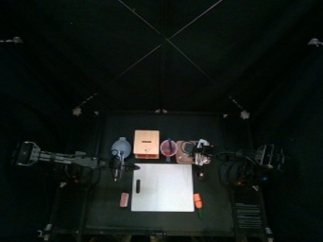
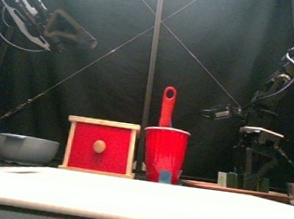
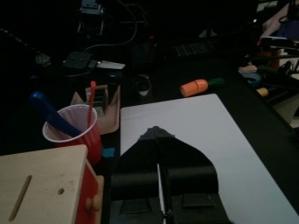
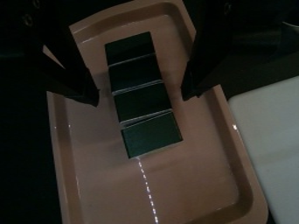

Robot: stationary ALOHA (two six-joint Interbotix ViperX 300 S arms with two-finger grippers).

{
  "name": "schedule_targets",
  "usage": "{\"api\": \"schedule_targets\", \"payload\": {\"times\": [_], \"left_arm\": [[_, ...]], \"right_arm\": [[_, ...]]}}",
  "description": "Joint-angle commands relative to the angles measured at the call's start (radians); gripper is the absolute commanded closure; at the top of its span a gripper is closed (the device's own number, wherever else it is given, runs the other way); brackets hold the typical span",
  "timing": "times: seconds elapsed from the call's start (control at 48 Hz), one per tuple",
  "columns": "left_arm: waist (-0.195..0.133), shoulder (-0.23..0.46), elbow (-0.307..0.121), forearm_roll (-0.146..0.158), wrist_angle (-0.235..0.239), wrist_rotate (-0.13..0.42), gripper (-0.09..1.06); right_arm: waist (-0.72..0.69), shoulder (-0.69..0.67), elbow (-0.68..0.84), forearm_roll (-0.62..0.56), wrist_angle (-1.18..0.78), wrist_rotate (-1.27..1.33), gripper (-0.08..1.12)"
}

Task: Place sushi on board then cut the sushi with the knife then place the pieces on the plate
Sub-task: Place the sushi on the board

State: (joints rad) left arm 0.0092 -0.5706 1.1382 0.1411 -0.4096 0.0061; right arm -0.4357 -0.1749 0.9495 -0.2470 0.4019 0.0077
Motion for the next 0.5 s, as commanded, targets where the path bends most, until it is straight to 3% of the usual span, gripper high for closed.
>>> {"api": "schedule_targets", "payload": {"times": [0.021, 0.167, 0.417, 0.5], "left_arm": [[0.002, 0.002, -0.012, 0.000, -0.008, 0.002, 0.96], [0.002, 0.000, -0.011, -0.002, -0.006, 0.000, 0.96], [0.002, 0.002, -0.009, -0.002, -0.005, 0.000, 0.96], [0.005, 0.000, -0.009, -0.003, -0.003, 0.000, 0.96]], "right_arm": [[-0.008, 0.005, -0.011, 0.005, -0.006, -0.005, 0.02], [-0.005, 0.012, -0.009, 0.005, -0.006, -0.003, 0.08], [-0.003, -0.005, -0.012, 0.035, 0.006, 0.005, 0.48], [-0.002, -0.034, -0.026, 0.072, 0.044, 0.012, 0.55]]}}
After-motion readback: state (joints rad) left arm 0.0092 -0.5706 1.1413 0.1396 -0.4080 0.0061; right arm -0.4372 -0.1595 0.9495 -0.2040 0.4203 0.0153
